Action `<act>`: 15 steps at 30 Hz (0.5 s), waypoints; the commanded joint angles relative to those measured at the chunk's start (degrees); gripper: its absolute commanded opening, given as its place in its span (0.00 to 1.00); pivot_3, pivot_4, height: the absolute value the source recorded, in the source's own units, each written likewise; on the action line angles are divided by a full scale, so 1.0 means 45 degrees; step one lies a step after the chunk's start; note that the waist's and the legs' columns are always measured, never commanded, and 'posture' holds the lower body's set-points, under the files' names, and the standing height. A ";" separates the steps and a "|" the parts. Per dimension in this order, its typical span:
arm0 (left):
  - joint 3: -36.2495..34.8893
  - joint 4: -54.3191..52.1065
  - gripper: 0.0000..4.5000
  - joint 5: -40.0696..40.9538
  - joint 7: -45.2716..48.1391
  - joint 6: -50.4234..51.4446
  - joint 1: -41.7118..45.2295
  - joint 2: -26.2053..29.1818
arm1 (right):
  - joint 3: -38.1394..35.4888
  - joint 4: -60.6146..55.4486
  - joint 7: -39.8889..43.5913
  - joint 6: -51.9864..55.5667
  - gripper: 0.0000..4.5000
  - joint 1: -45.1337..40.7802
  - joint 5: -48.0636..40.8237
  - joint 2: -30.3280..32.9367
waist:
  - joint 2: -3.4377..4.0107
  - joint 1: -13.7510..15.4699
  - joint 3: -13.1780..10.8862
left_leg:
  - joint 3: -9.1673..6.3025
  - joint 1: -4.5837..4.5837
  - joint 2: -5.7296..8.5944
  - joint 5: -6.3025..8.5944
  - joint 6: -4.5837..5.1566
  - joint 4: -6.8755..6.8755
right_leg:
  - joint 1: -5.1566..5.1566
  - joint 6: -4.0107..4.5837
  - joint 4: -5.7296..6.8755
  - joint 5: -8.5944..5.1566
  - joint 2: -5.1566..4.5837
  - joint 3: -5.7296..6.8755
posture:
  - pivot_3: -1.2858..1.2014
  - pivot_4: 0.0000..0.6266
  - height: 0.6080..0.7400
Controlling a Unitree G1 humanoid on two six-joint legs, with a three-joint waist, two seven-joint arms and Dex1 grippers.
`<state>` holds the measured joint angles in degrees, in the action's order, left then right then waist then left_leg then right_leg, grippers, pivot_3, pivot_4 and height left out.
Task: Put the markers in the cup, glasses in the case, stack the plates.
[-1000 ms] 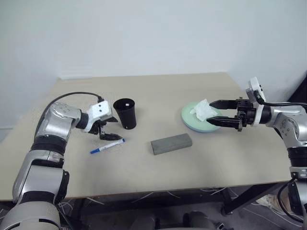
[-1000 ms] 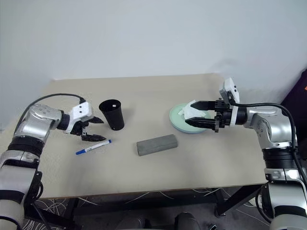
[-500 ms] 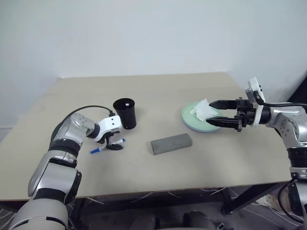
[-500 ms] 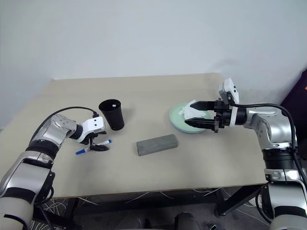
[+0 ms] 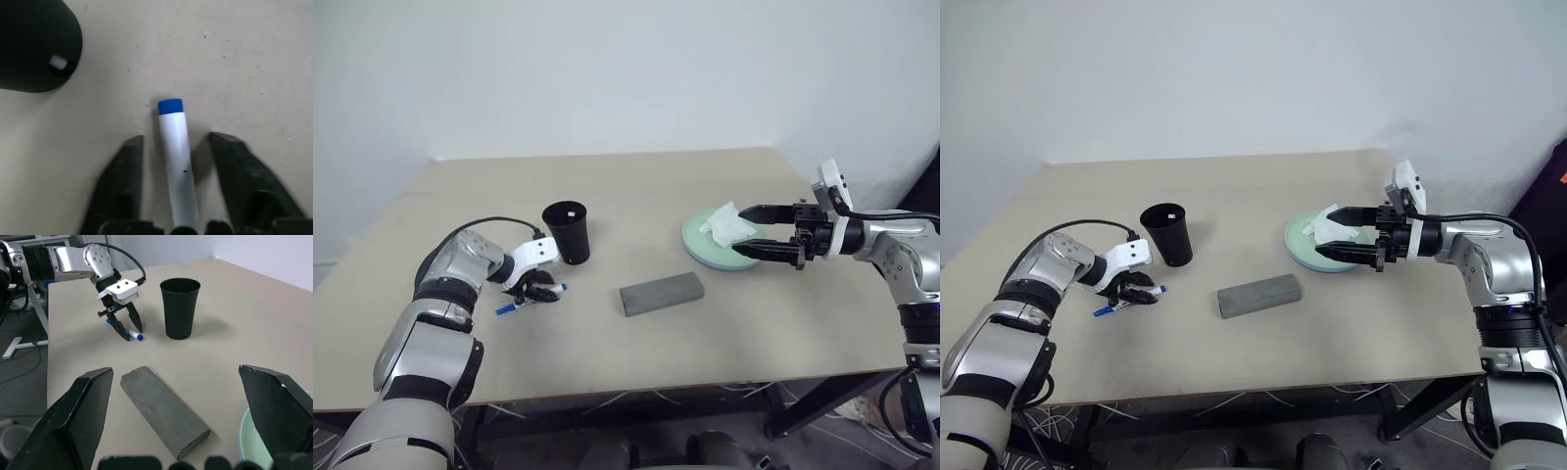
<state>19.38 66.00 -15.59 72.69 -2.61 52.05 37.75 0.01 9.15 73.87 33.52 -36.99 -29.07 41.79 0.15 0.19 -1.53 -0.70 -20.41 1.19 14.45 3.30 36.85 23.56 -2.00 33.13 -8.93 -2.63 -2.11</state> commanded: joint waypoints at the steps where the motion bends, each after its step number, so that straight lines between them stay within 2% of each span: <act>1: 0.0147 0.0108 0.20 -0.0379 0.0003 0.0033 0.0256 0.0068 | -0.0165 -0.0468 -0.0004 -0.0030 0.99 -0.0095 -0.0108 0.0048 | 0.0000 0.0001 0.0000 | 0.0001 0.0001 -0.0001 -0.0002 0.0003 0.0001 | 0.0000 0.0000 0.0004 0.0000 0.0001 0.0001 | 0.52 0.00 0.94; 3: 0.0146 0.0111 0.06 -0.0392 0.0110 0.0017 0.0234 0.0097 | -0.0157 -0.0505 -0.0027 0.0008 0.99 -0.0099 -0.0117 0.0041 | 0.0000 0.0000 0.0000 | 0.0003 0.0002 -0.0006 -0.0005 0.0008 0.0002 | 0.0000 0.0000 0.0009 0.0000 0.0004 0.0002 | 0.52 0.00 0.94; 4: 0.0134 0.0095 0.02 -0.0396 0.0162 0.0008 0.0217 0.0120 | -0.0155 -0.0519 -0.0033 0.0022 0.99 -0.0096 -0.0121 0.0040 | 0.0001 -0.0002 0.0000 | 0.0004 0.0003 -0.0006 -0.0005 0.0009 0.0004 | 0.0000 0.0000 0.0014 0.0000 0.0004 0.0001 | 0.52 0.00 0.94; 12: -0.0248 -0.0450 0.02 0.0154 0.1447 -0.0225 -0.0012 0.0424 | -0.0132 -0.0459 -0.0009 0.0009 0.99 -0.0167 -0.0088 0.0017 | 0.0001 -0.0032 0.0001 | 0.0008 -0.0009 -0.0005 -0.0004 0.0007 0.0004 | 0.0013 0.0000 0.0017 0.0000 0.0004 -0.0002 | 0.52 0.00 0.94; 15: -0.1207 -0.1735 0.02 0.1719 0.3084 0.0590 -0.0087 0.0231 | -0.0133 -0.0401 0.0011 -0.0029 0.99 -0.0200 -0.0069 0.0033 | 0.0000 -0.0022 0.0001 | 0.0005 -0.0029 -0.0007 -0.0004 0.0008 0.0003 | 0.0024 0.0001 0.0010 0.0000 0.0001 -0.0003 | 0.52 0.00 0.94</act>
<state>16.69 62.16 -11.96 82.62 -1.63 50.62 38.58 0.13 8.44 73.79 33.85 -36.94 -29.08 41.79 0.15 0.09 -1.53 -0.68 -20.59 1.10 14.43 3.34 36.87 23.69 -2.00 33.17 -8.93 -2.65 -2.12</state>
